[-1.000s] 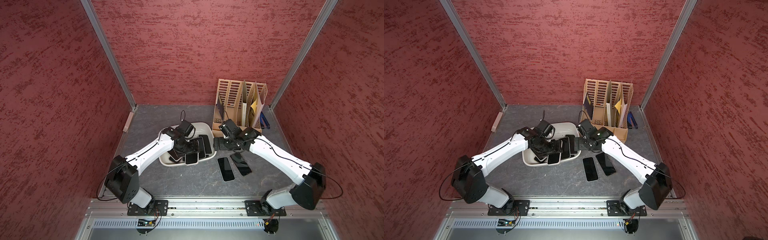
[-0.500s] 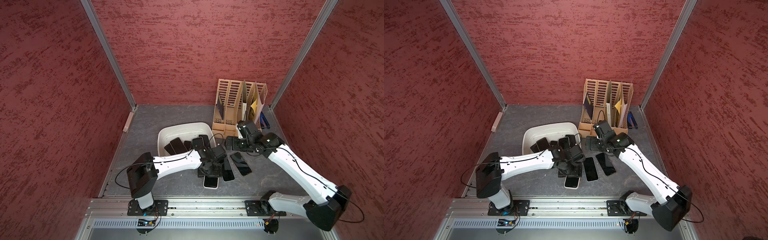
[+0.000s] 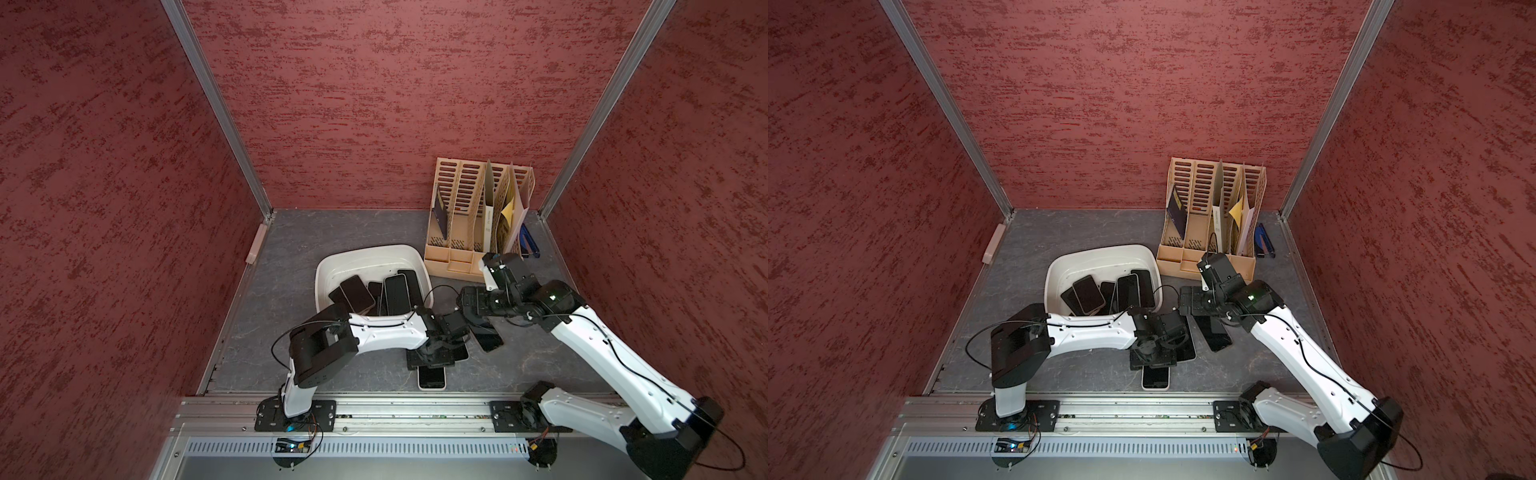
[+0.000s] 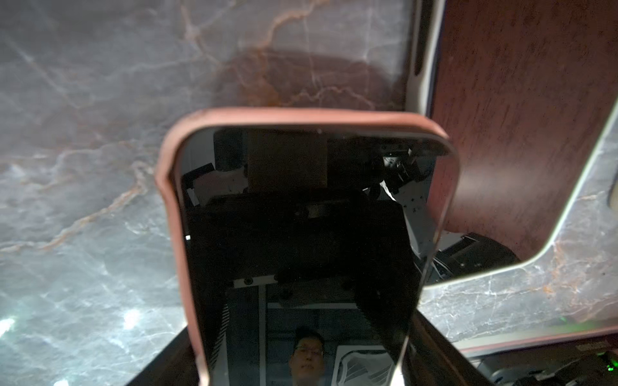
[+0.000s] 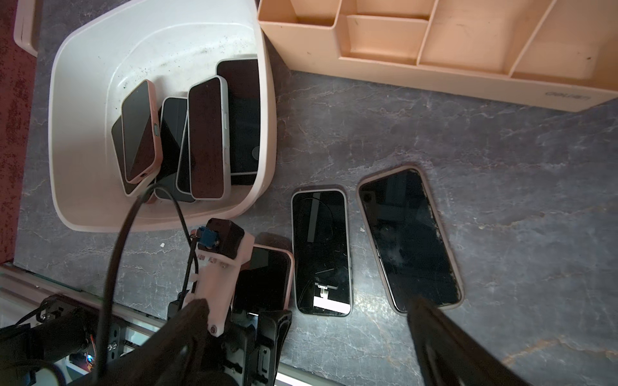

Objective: Take the phone out of the storage box
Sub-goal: Place the phone at the center of the board.

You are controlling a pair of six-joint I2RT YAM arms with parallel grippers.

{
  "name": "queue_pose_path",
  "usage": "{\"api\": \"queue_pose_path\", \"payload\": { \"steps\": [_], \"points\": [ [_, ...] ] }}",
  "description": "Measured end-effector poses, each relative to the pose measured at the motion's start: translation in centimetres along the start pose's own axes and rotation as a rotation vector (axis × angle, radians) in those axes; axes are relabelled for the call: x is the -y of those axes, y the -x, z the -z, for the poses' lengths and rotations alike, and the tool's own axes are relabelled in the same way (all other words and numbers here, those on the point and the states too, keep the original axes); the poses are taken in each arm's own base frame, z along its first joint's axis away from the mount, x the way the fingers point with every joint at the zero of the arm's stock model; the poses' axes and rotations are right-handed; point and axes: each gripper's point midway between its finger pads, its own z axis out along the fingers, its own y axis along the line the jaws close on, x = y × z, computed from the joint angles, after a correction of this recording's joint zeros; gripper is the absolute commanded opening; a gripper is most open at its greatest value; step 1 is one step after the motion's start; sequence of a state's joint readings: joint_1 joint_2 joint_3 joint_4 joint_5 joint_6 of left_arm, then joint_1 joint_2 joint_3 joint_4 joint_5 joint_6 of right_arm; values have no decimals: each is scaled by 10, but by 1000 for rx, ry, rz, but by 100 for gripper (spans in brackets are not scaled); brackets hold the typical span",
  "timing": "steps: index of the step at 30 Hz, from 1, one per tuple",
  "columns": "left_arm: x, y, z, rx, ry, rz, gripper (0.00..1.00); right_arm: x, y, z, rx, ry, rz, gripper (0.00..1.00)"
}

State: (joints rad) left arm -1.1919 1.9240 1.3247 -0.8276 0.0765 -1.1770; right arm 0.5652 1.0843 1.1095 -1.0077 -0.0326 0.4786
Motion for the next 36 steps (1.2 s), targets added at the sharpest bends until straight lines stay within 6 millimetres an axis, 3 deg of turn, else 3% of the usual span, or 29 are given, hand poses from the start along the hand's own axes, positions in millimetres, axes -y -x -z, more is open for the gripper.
{"api": "queue_pose_path", "payload": {
  "steps": [17, 26, 31, 36],
  "points": [
    [-12, 29, -2, 63, -35, 84, 78, -3, 0, -5, -19, 8, 12, 98],
    [-53, 24, 9, 88, -5, 130, 78, -6, 0, -8, -27, 23, 11, 98],
    [-50, 28, 3, 82, 15, 93, 78, -6, -5, -12, -41, 27, 11, 98],
    [-32, 40, -5, 75, 48, 35, 79, -5, -6, -12, -44, 26, 11, 98]
  ]
}}
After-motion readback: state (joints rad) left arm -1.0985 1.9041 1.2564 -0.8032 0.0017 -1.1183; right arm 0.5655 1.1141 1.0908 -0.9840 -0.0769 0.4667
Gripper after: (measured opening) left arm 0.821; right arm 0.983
